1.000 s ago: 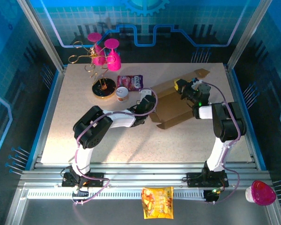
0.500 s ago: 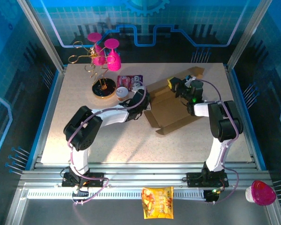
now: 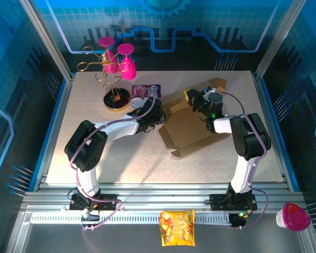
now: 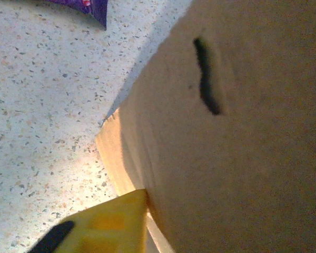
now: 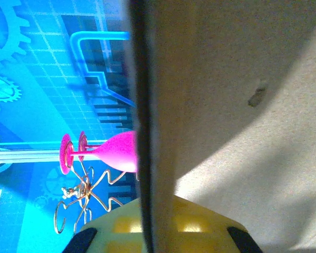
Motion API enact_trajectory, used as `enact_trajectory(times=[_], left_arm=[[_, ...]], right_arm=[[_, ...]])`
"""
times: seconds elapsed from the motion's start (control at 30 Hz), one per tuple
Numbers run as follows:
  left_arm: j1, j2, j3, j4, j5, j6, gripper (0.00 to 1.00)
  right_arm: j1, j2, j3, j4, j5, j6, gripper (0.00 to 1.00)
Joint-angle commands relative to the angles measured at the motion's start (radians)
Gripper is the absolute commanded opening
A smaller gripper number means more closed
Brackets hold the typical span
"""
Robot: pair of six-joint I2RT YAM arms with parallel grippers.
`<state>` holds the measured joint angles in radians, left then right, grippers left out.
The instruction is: Fold the paper box
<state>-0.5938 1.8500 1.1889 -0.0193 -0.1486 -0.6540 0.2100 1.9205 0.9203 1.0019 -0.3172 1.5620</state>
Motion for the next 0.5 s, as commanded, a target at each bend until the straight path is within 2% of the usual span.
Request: enact_trajectory(times=[0.0,0.23,0.47], left_arm=[[0.003,0.0,0.029,-0.013,0.017,0.0,0.27],[0.008,0.016,0.047,-0.002,-0.008,0.023,0.33],[0.008,0.029,0.06,0.022,-0.041,0.021,0.43]], right_arm=[[0.026,0.04,-0.035,-0.071,-0.008,-0.05,0.0],[0.022,0.055,-0.072,-0.033,-0.015,-0.064,0.0],[0.023,0.067,-0.069,-0.024,-0.02,-0.05,0.0]])
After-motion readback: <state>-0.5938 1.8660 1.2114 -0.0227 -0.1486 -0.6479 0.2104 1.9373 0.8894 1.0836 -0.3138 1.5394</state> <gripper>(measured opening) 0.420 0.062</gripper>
